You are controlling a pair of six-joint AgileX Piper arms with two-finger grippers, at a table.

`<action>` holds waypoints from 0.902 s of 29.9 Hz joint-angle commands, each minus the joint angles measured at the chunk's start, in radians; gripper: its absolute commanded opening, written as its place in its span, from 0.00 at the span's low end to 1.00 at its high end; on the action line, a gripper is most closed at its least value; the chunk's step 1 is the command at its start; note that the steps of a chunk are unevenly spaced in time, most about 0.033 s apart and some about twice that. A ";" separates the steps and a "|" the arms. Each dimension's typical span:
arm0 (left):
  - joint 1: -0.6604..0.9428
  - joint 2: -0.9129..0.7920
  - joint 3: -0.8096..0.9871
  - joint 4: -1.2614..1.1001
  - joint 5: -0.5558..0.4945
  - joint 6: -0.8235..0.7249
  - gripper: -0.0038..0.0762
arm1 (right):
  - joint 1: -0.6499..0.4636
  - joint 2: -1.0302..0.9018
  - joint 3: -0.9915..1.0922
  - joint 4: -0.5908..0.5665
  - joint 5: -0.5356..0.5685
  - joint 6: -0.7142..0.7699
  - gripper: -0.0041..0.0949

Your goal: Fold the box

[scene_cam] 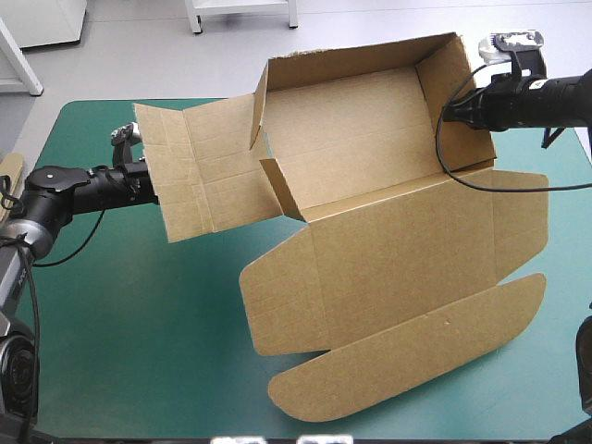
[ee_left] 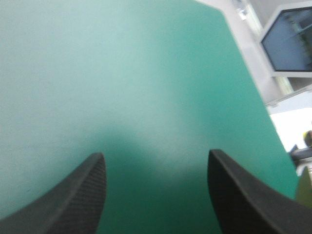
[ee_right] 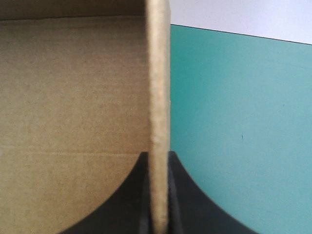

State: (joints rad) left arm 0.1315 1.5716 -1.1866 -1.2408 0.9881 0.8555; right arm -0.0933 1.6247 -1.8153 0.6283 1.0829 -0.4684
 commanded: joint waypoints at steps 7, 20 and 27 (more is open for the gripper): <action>-0.028 -0.036 -0.024 -0.420 0.258 0.099 0.60 | -0.007 -0.033 -0.029 0.046 -0.070 0.008 0.02; -0.143 -0.036 -0.028 -0.550 0.277 0.114 0.60 | 0.000 0.041 -0.029 0.012 -0.056 0.056 0.02; -0.197 -0.036 -0.049 -0.601 0.260 0.172 0.60 | 0.000 0.043 -0.029 0.010 -0.067 0.058 0.03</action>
State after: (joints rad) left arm -0.0398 1.5716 -1.1914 -1.6632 1.1845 1.0008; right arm -0.0953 1.7177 -1.8153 0.5781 1.0573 -0.4249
